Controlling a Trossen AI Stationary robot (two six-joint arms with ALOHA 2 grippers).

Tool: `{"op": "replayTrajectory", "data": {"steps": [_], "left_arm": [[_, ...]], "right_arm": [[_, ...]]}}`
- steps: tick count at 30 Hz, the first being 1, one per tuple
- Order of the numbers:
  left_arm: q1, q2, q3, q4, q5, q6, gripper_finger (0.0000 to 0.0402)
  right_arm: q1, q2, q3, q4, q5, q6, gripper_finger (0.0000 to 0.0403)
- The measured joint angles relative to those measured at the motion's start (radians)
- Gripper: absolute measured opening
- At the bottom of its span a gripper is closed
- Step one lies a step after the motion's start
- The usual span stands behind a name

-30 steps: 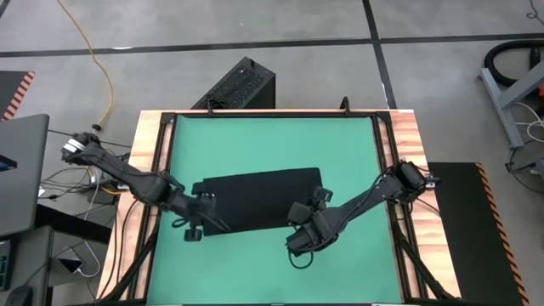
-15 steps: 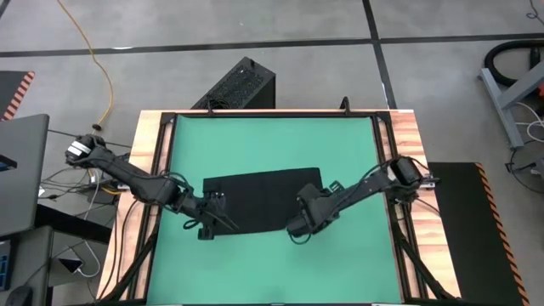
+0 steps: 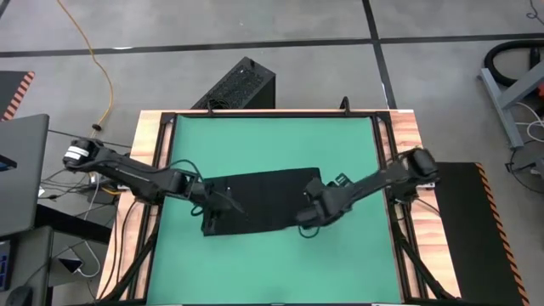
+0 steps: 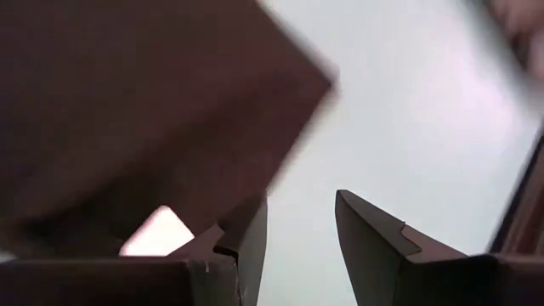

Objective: Roll towel
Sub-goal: Fold the black towel

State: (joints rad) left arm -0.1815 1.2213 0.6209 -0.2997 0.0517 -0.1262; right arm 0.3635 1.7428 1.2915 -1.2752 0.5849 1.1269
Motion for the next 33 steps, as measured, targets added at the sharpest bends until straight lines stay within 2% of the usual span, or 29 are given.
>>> {"op": "replayTrajectory", "data": {"steps": [2, 4, 7, 12, 18, 23, 33], "left_arm": [[0.027, 0.0, -0.053, 0.068, 0.01, -0.012, 0.0115], [0.044, 0.0, -0.094, 0.121, 0.015, -0.031, 0.0115], [0.049, 0.0, -0.126, 0.141, 0.022, -0.041, 0.0115], [0.049, 0.0, -0.137, 0.143, 0.014, -0.036, 0.0115], [0.049, 0.0, -0.137, 0.143, 0.013, -0.036, 0.0115], [0.049, 0.0, -0.137, 0.142, 0.012, -0.017, 0.0116], [0.049, 0.0, -0.137, 0.137, 0.008, -0.014, 0.0116]], "right_arm": [[0.059, -0.057, -0.014, 0.077, 0.063, -0.18, 0.0158], [0.118, -0.1, -0.048, 0.184, 0.081, -0.331, 0.0153], [0.176, -0.136, -0.133, 0.341, 0.069, -0.427, 0.0149], [0.196, -0.14, -0.267, 0.531, 0.069, -0.441, 0.0147], [0.174, -0.135, -0.329, 0.646, 0.065, -0.46, 0.0147], [0.153, -0.12, -0.332, 0.676, 0.034, -0.475, 0.0147], [0.137, 0.015, -0.333, 0.691, 0.005, -0.482, 0.0144]]}}
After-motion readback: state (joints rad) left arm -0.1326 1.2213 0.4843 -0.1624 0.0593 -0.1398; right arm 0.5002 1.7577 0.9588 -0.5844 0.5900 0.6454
